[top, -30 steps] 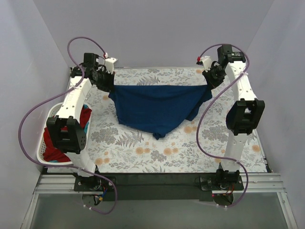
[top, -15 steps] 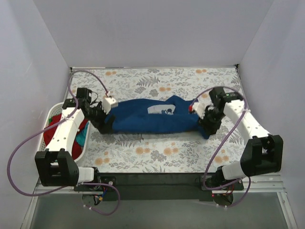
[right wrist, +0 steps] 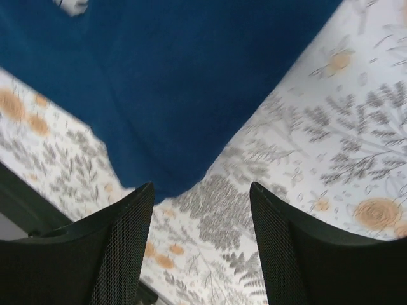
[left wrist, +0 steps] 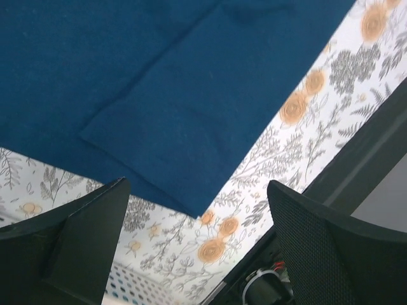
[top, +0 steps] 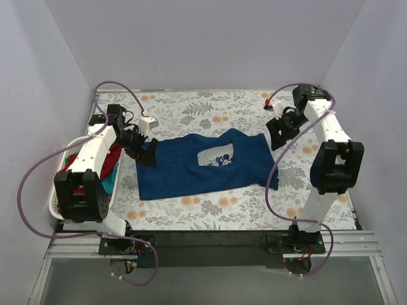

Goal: Fold and stack the t-shirts
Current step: Flatten the tshirt out

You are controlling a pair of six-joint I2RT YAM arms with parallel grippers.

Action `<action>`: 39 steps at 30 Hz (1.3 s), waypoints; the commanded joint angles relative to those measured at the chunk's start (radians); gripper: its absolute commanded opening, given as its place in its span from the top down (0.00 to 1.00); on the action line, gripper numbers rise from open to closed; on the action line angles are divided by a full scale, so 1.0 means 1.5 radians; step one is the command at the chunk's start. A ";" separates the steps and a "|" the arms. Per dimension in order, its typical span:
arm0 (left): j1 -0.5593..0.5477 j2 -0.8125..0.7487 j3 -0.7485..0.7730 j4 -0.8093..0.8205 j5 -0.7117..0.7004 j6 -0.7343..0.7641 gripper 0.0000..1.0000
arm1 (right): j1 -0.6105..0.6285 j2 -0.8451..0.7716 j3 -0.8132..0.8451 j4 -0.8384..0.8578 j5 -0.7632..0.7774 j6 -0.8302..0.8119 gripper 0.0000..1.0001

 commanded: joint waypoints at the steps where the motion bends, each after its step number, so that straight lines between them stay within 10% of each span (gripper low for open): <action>1: 0.002 0.036 0.049 0.032 0.034 -0.104 0.12 | -0.034 0.098 0.109 -0.011 -0.056 0.111 0.33; 18: 0.002 0.131 0.122 0.044 -0.007 -0.184 0.12 | -0.030 0.343 0.305 0.066 -0.011 0.188 0.52; 32: 0.001 0.129 0.112 0.039 -0.037 -0.187 0.12 | 0.022 0.363 0.253 0.178 0.044 0.245 0.43; 39: 0.002 0.123 0.106 0.043 -0.054 -0.192 0.12 | 0.045 0.369 0.225 0.205 0.079 0.252 0.57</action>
